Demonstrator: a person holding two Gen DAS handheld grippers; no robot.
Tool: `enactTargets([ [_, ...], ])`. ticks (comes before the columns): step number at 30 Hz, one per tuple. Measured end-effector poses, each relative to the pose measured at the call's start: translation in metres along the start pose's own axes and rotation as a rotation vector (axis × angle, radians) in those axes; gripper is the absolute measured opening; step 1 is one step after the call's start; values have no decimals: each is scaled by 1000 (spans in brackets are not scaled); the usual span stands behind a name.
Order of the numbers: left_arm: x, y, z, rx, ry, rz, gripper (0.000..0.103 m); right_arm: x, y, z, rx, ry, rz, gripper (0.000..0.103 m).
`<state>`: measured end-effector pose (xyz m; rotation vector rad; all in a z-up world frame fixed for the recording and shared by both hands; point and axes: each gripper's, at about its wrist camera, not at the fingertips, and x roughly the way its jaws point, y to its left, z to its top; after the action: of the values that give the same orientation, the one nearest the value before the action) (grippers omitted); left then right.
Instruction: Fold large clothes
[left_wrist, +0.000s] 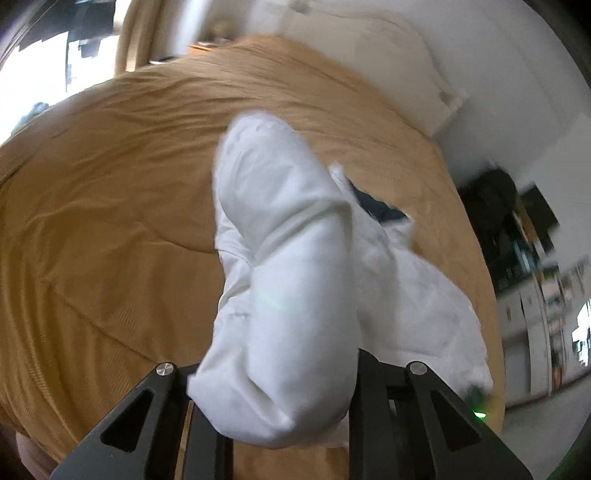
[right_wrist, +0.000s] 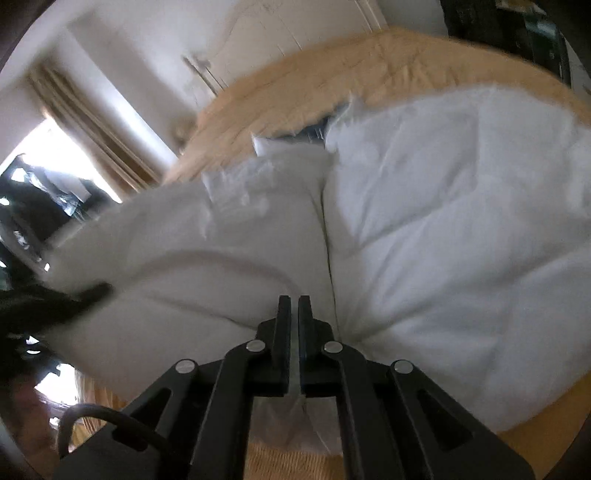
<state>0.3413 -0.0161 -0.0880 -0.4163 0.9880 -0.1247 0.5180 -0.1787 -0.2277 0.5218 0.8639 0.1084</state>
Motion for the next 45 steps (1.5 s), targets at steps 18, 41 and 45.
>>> enactTargets([
  [18,-8,-151,-45,584,-73,152,18,84,-78,68,222,409,146,0],
  [41,63,-264,-131,938,22,128,24,-81,-193,185,21,290,-150,11],
  [45,97,-284,-168,1063,80,134,30,-140,-198,150,-87,274,-370,17],
])
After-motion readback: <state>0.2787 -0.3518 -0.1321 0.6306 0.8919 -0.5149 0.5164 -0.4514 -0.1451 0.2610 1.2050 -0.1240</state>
